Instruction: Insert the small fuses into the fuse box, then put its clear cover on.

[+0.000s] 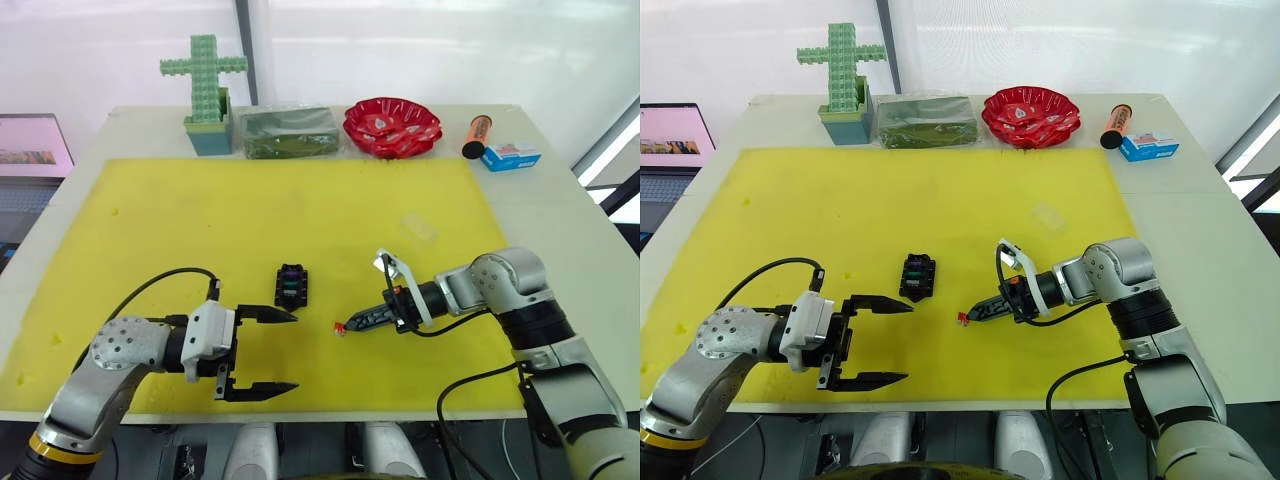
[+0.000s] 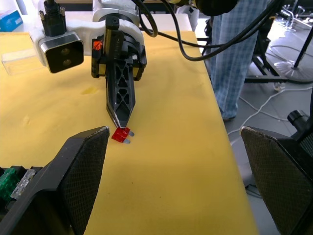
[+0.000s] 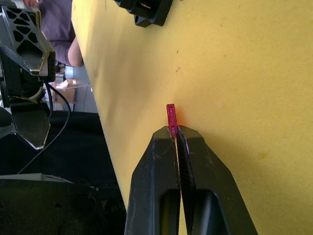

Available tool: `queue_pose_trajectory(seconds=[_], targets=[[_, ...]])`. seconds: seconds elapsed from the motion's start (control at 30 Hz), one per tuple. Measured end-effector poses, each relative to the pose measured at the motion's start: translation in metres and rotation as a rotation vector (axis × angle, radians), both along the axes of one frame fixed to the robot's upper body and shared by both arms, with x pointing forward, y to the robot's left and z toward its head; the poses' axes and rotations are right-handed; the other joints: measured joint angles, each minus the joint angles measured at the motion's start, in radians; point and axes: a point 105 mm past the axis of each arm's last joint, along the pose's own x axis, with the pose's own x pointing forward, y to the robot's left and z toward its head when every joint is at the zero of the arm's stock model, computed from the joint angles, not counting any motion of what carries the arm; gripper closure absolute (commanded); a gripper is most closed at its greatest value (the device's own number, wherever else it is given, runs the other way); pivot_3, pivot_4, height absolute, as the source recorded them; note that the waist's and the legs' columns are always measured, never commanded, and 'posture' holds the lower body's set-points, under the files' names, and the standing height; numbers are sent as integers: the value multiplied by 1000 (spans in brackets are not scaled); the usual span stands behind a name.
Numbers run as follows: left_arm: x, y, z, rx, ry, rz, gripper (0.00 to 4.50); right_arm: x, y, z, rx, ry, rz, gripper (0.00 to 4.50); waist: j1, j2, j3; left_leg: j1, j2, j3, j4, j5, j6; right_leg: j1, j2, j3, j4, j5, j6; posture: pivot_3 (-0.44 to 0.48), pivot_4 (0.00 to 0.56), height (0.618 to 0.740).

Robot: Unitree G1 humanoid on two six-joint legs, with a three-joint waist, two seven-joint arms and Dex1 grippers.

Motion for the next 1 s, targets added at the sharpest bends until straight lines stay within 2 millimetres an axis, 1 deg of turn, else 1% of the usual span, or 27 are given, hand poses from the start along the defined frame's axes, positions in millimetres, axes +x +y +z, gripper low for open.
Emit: queue_pose_trajectory(seconds=[0.1, 0.17, 0.23, 0.27, 0.3, 0.43, 0.5, 0.57, 0.63, 0.7, 0.77, 0.87, 0.93, 1.0], targets=[[0, 0, 0, -1, -2, 2, 0, 0, 0, 3, 1, -22, 1, 4476, 0, 0, 0, 0, 0, 0, 0, 0, 0, 0, 0, 0, 0, 0, 0, 0, 150, 740], [2, 3, 3, -12, -6, 20, 0, 0, -1, 13, -13, -103, 25, 4476, 0, 1, 1, -1, 0, 0, 1, 0, 0, 0, 0, 0, 0, 0, 0, 0, 150, 740], [5, 9, 7, -33, -7, 71, 0, 3, -4, 28, -51, -260, 62, 4476, 1, 2, 1, -1, 0, 0, 0, 0, 0, -1, 0, 0, 0, 0, 0, 0, 150, 740], [8, 13, 10, -48, -8, 102, 0, 4, -6, 37, -90, -378, 94, 4476, 1, 2, 1, -1, 0, 0, 0, 0, 0, -1, 0, 0, 0, 0, 1, 0, 150, 740], [11, 17, 13, -60, -6, 133, 0, 6, -4, 46, -103, -465, 117, 4476, 0, 2, 1, -1, 0, 0, 0, 0, 0, -1, 0, 0, 0, 0, 1, 0, 150, 740], [26, 30, 27, -94, -43, 259, 0, 19, 24, 83, -74, -797, 164, 4476, -3, 1, 1, 0, 0, 0, -1, 0, 0, -1, 1, 0, 0, 0, 1, 0, 150, 740], [34, 35, 27, -111, -43, 306, 0, 26, 33, 92, -102, -948, 196, 4476, 0, 1, 1, -1, 0, 0, -1, 0, 0, -1, 0, 0, 0, 0, 1, 0, 150, 740], [41, 39, 25, -127, -33, 341, 0, 29, 41, 95, -133, -1057, 245, 4476, 3, 1, 1, -1, 0, 0, 0, 0, 0, -1, 0, 0, -1, 0, 1, 0, 150, 740], [50, 40, 28, -149, -39, 370, 0, 31, 47, 90, -154, -1113, 293, 4476, 3, 0, 1, -1, 0, 0, 1, 0, 0, -1, 0, 0, 0, 0, 1, 0, 150, 740], [57, 41, 31, -171, -45, 395, 0, 34, 54, 88, -151, -1125, 323, 4476, 0, 0, 1, -1, 0, 0, 2, 0, 0, -1, 0, 0, 0, 0, 1, 0, 150, 740], [64, 45, 28, -169, -46, 427, 0, 36, 60, 89, -155, -1143, 360, 4476, -1, 1, 1, -1, 0, 0, 2, 0, 0, -1, 0, 0, 0, 1, 1, 0, 150, 740], [70, 49, 16, -177, -6, 464, 0, 46, 61, 94, -188, -1161, 373, 4476, -1, 1, 1, -1, 0, 0, 2, 0, 0, -1, 0, 0, 1, 1, 2, 0, 150, 740], [73, 47, 15, -177, -1, 462, 0, 50, 66, 98, -184, -1169, 374, 4476, -1, 1, 1, -1, 0, 0, 1, 0, 0, -1, 0, 0, 1, 1, 2, 0, 150, 740], [75, 44, 16, -177, -18, 454, 0, 49, 70, 97, -177, -1177, 400, 4476, 2, 1, 1, -1, 0, 0, 1, 0, 0, -1, 0, 0, 1, 1, 2, 0, 150, 740]])
